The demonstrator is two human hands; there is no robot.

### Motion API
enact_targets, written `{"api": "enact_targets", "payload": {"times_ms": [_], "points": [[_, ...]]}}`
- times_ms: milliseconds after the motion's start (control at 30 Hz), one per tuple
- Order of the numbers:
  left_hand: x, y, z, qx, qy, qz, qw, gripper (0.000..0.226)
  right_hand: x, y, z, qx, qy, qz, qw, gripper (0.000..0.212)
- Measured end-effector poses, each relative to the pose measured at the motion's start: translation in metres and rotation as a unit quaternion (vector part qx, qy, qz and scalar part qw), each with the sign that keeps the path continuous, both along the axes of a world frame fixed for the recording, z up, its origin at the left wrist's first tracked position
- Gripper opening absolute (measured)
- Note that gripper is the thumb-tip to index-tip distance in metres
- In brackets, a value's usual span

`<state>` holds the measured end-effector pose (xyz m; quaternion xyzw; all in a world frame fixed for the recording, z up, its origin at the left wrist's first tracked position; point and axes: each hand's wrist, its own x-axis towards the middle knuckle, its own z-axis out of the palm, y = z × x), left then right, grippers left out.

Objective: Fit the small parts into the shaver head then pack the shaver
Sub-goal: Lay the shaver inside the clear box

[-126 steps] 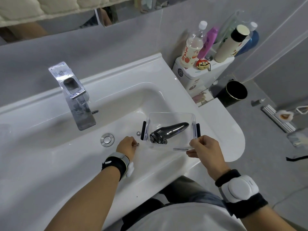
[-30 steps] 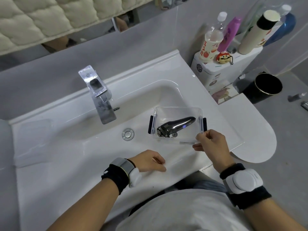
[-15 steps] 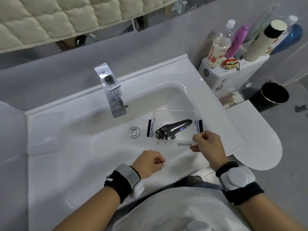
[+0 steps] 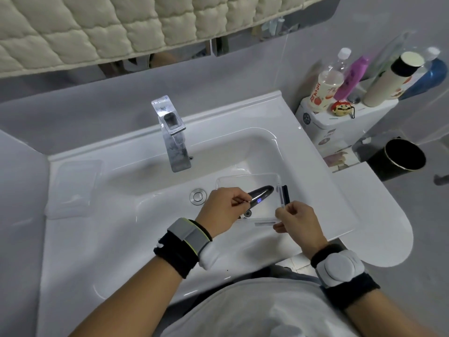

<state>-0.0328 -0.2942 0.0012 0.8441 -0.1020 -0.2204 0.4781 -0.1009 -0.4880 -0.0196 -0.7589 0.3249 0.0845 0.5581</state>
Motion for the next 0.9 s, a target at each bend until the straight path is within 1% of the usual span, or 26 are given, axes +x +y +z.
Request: {"api": "enact_targets", "payload": {"times_ms": [133,200,300,400,500,533,633,700,767,800,833,900], "points": [[0.001,-0.014,-0.003,0.031,-0.021,-0.025,0.999,0.012,0.002,0.006,0.001,0.01,0.008,0.028,1.0,0.018],[0.0,-0.015,-0.005,0.044,-0.012,-0.034,0.998,0.013,0.004,0.01,0.002,0.017,0.013,0.048,0.999,0.017],[-0.003,-0.008,-0.007,0.061,0.001,-0.054,0.997,0.017,0.008,0.016,0.004,0.025,0.013,0.075,0.997,0.017],[-0.008,0.007,-0.005,0.06,-0.017,-0.057,0.996,0.021,0.012,0.024,0.004,0.027,0.01,0.092,0.995,0.015],[-0.012,0.025,0.001,0.014,-0.007,0.007,1.0,0.018,0.018,0.034,0.005,0.027,0.008,0.108,0.994,0.015],[-0.013,0.033,0.003,-0.004,-0.004,0.041,0.999,0.017,0.02,0.037,0.005,0.028,0.008,0.112,0.993,0.016],[-0.011,0.062,0.006,-0.021,-0.021,0.159,0.987,0.019,0.025,0.048,0.004,0.032,0.011,0.128,0.991,0.017],[-0.01,0.084,0.005,-0.063,-0.013,0.251,0.966,0.024,0.028,0.055,0.004,0.041,0.016,0.133,0.99,0.015],[-0.007,0.109,0.002,-0.109,0.007,0.361,0.926,0.032,0.033,0.063,0.003,0.039,0.02,0.146,0.988,0.014],[-0.005,0.119,-0.001,-0.139,0.033,0.418,0.897,0.036,0.034,0.066,0.003,0.037,0.023,0.149,0.988,0.014],[-0.003,0.138,-0.004,-0.179,0.065,0.48,0.857,0.04,0.038,0.075,0.002,0.035,0.024,0.163,0.986,0.015],[0.002,0.164,-0.01,-0.272,0.149,0.559,0.769,0.045,0.041,0.081,0.002,0.032,0.025,0.175,0.984,0.015]]}}
